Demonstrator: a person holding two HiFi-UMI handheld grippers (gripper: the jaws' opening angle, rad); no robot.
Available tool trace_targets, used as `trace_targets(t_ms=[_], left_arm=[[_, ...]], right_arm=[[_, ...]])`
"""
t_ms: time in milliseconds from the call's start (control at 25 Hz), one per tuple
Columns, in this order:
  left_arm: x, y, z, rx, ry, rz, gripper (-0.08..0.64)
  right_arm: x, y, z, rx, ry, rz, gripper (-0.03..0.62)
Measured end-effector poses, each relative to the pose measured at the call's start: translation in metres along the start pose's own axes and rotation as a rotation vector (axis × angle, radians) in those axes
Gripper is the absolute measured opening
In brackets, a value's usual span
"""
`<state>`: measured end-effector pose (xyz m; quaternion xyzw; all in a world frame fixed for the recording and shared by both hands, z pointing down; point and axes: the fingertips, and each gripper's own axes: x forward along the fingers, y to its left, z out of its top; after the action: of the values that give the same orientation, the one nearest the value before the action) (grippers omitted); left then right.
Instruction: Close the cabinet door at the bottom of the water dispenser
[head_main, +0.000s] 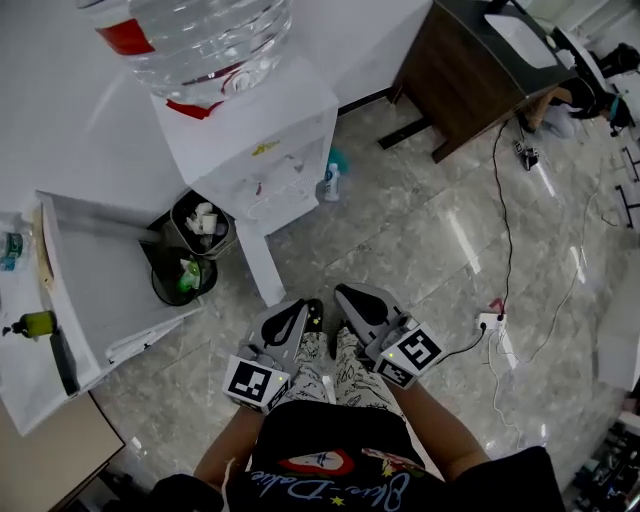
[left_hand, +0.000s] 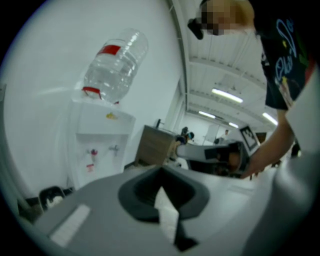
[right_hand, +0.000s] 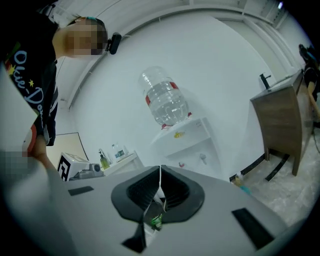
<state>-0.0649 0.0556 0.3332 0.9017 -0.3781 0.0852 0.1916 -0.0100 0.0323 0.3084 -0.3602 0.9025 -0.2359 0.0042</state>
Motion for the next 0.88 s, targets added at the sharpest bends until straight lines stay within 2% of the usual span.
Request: trace_targets(t_ms=[120,240,400,520,600,720,880], left_arm=[[0.028,0.014,-0.029,-0.006,0.047,-0.013,-0.002],[0.056,0.039,-0.054,-0.027,0.062,0.023,-0.002],[0.088,0.072,-0.110,-0.016,0.119,0.113,-0.002],[0.100,0.103,-0.156,-0.087,0.140,0.199,-0.002],[0.105,0.122,-0.180,-0.128,0.146,0.231,-0.002],[0.104,0.141,-0.210,-0.110,0.177,0.265,-0.002],[0.082,0.174,-0.251,-0.165,0.193,0.391,-0.002]], right_arm=[[0.020,-0.029,-0.027,0.042,0.020,0.022,0.017],[0.035,-0.062,-0.050,0.065,0.043,0.033,0.017],[0.052,-0.103,-0.096,0.093,0.099,0.042,0.017],[0.067,-0.126,-0.136,0.102,0.155,0.054,0.017],[0.079,-0.144,-0.161,0.139,0.184,0.030,0.017],[0.094,-0.163,-0.179,0.188,0.151,-0.008,0.017],[0.111,-0.164,-0.207,0.144,0.195,0.030,0.017]])
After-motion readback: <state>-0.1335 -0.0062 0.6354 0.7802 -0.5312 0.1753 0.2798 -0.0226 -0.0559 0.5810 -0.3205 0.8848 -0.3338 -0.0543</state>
